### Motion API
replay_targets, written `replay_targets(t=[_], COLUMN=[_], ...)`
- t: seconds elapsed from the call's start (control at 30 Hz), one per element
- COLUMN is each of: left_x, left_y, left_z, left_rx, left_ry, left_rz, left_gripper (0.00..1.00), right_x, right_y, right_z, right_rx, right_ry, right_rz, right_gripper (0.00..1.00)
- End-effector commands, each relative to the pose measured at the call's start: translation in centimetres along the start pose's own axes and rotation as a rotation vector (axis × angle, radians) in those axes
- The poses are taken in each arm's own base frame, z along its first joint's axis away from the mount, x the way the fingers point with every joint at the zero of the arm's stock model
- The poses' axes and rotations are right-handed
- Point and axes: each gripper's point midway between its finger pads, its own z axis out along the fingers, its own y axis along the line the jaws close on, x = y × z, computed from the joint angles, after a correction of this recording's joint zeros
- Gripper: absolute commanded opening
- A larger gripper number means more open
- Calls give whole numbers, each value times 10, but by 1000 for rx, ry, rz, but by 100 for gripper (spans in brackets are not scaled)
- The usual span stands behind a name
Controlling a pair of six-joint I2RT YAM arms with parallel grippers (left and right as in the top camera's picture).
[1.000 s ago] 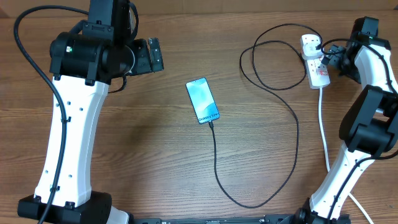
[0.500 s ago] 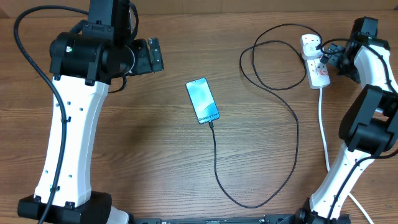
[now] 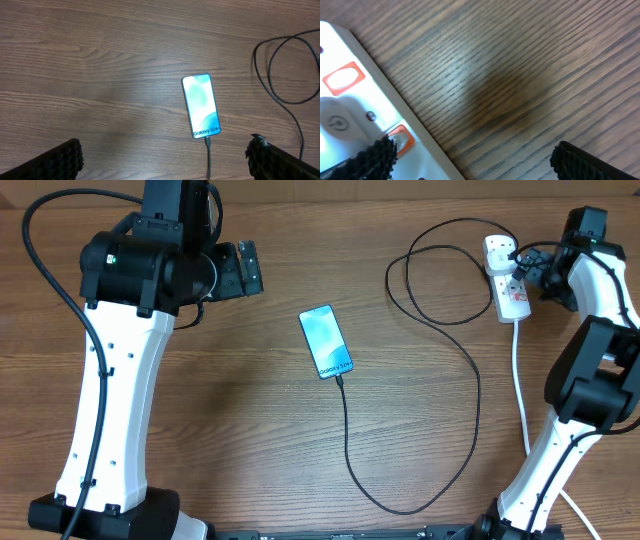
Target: Plug charger to phone and switch on socket
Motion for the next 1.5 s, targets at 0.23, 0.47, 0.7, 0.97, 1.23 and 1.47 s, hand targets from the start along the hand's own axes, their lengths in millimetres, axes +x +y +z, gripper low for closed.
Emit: replay_targets(t=[0.23, 0.47, 0.7, 0.97, 1.23, 1.47], left_x=[-1, -1, -1, -3, -3, -3], left_y=[-1, -1, -1, -2, -2, -2], left_z=[0, 0, 0, 0, 0, 0], left_rx=[-7, -7, -7, -5, -5, -4], left_ry=[-9, -9, -9, -14, -14, -15], left_rz=[29, 28, 29, 28, 28, 28], left_gripper=[100, 100, 100, 100, 99, 100], right_x=[4, 2, -2, -3, 3, 15], right_y=[1, 2, 3, 4, 2, -2], right_z=[15, 16, 16, 16, 21, 35], right_rx=[5, 2, -3, -4, 4, 22], right_ry=[17, 10, -6, -12, 9, 47], right_rz=[3, 3, 5, 5, 3, -5], right_gripper=[100, 100, 100, 100, 100, 100])
